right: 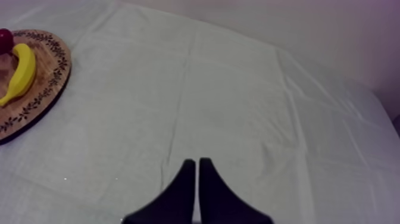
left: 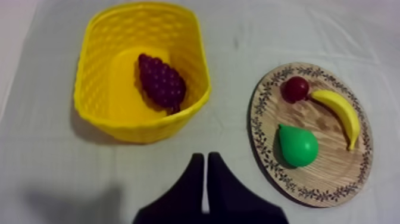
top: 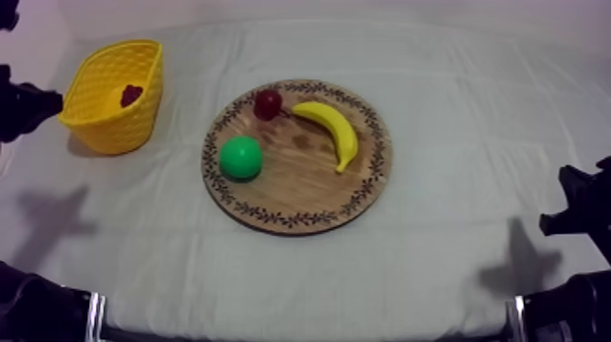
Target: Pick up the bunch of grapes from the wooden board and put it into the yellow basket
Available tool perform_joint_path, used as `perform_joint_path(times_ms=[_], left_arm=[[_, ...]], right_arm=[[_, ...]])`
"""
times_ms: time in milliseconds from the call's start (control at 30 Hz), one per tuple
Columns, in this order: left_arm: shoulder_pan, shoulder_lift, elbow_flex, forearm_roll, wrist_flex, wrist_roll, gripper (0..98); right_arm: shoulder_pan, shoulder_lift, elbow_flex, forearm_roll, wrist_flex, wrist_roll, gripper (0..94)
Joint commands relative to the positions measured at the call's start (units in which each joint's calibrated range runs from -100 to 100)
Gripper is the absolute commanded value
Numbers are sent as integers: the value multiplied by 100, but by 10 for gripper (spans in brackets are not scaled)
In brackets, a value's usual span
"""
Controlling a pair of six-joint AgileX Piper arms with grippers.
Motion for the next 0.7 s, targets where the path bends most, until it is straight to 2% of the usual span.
perform_joint_path(times_ms=[0, 100, 200, 300, 467, 533, 567, 667], left_arm=[[22, -934, 825, 142, -596, -769, 0], [118, -1598, 1694, 204, -1259, -1129, 0], [173, -2221, 2552, 216, -1773, -1298, 0], [189, -2756, 3201, 214, -1995, -1425, 0], [207, -3272, 3590, -58, -1921, -1386, 0], [205, -3406, 3622, -111, -1886, -1267, 0], [207, -3455, 3632, -155, -1874, -1101, 0], [226, -3582, 3668, -453, -1866, -301, 0]], right_arm=[[-2, 0, -4, 3, 0, 0, 3], [-2, 0, -4, 3, 0, 0, 3], [-2, 0, -4, 3, 0, 0, 3], [-2, 0, -4, 3, 0, 0, 3], [-2, 0, -4, 3, 0, 0, 3], [-2, 0, -4, 3, 0, 0, 3], [-2, 0, -4, 3, 0, 0, 3], [-2, 0, -4, 3, 0, 0, 3]])
